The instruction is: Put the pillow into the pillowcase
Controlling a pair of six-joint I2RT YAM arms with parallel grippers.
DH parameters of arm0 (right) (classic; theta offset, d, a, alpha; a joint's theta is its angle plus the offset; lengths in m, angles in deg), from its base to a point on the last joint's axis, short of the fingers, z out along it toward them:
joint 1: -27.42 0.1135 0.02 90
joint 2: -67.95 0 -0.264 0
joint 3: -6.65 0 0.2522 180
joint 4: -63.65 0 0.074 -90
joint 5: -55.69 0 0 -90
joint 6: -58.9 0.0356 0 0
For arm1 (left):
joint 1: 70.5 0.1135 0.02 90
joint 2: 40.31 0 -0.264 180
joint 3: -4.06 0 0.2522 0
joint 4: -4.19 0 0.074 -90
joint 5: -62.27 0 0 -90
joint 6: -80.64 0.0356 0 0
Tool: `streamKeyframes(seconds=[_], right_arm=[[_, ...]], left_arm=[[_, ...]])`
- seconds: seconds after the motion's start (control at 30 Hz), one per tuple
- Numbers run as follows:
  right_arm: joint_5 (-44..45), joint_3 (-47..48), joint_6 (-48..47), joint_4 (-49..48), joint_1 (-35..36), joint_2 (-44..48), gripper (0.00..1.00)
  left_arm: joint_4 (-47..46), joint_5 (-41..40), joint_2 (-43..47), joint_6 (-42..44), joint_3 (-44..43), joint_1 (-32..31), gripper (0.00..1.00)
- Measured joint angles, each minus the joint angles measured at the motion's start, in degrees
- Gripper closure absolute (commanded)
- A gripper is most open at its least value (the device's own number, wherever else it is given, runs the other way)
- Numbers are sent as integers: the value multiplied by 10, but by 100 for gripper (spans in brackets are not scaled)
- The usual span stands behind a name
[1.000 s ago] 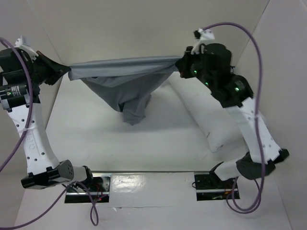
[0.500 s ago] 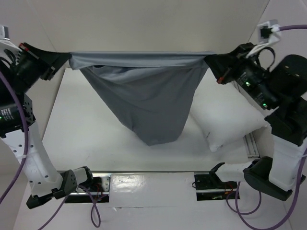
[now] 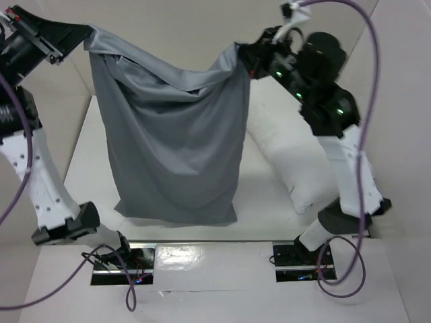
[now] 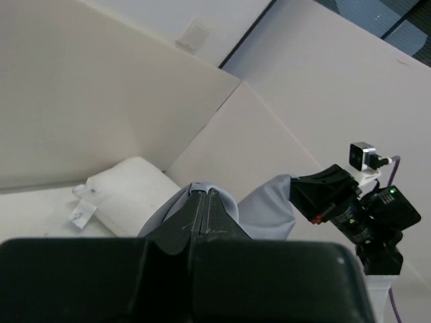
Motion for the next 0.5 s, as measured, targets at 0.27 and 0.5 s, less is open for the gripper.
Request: streamKeyframes(seconds=[0.27,0.5], right_arm=[[-33,-50,-19,-207,-5,-146,100],[-35,-57,3,-453,-10,-201,100]], left_arm=[[-105,69,-165,-90,5,65,100],[-232,81,-228,-179,-48,103,100]])
